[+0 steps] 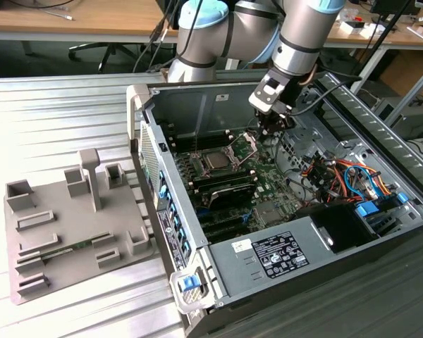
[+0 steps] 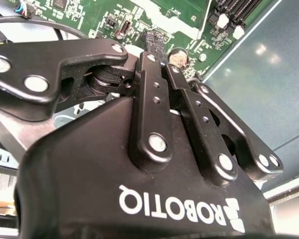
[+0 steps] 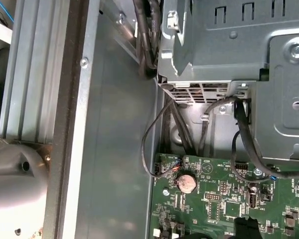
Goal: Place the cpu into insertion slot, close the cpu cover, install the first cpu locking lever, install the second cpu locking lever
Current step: 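Close the cpu cover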
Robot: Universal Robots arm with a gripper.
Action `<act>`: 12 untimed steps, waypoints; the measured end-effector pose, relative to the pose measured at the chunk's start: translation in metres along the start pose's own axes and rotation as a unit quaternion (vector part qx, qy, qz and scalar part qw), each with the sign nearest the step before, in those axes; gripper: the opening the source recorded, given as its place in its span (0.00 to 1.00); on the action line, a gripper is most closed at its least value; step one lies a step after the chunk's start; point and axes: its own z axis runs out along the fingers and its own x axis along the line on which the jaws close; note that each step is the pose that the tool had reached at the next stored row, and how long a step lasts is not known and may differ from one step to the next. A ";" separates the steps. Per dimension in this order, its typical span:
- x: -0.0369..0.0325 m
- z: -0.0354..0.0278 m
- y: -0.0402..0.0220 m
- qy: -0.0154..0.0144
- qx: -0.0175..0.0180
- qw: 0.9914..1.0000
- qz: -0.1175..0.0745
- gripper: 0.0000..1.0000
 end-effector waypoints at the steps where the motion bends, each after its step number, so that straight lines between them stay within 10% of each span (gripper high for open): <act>1: 0.0001 0.0000 -0.0009 0.000 0.000 1.000 0.000 0.11; 12: 0.0008 -0.0003 -0.0166 0.000 -0.001 1.000 0.000 0.11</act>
